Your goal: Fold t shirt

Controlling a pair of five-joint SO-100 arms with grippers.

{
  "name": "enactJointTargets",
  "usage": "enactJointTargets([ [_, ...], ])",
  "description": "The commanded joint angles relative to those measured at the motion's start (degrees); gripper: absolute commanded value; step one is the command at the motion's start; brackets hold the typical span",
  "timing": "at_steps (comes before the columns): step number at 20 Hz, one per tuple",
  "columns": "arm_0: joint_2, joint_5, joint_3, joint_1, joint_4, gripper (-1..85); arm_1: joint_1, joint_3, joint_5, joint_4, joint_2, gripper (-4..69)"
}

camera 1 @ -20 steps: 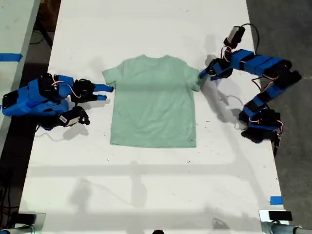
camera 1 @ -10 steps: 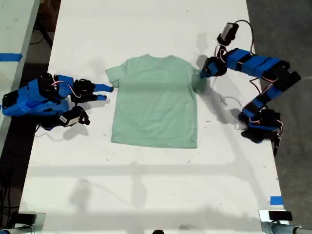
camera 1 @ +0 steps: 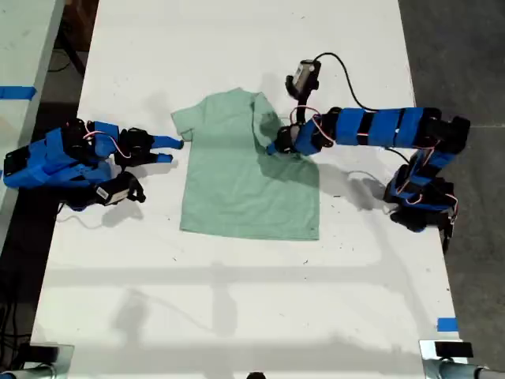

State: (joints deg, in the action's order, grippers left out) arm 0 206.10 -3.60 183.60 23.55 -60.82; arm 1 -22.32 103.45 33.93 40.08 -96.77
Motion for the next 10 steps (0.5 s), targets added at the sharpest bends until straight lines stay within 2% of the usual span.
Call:
enactJointTargets([
  [1,0.5,0.4,0.4,1.1,-0.2,21.3,0.3,-4.4,0.8,1.1,-2.7,13.1],
  [2,0.5,0.4,0.4,1.1,-0.2,21.3,-1.1,-4.0,0.9,4.4,-5.8,12.2],
  [3,0.5,0.4,0.4,1.1,-0.2,21.3,-2.8,-1.8,0.5,7.6,-10.3,1.2],
  [7,0.5,0.4,0.4,1.1,-0.2,21.3,-10.3,27.0,-1.1,11.6,-43.5,1.5],
  [10,0.5,0.4,0.4,1.1,-0.2,21.3,-6.1,54.1,-5.6,14.9,-79.1,1.7],
])
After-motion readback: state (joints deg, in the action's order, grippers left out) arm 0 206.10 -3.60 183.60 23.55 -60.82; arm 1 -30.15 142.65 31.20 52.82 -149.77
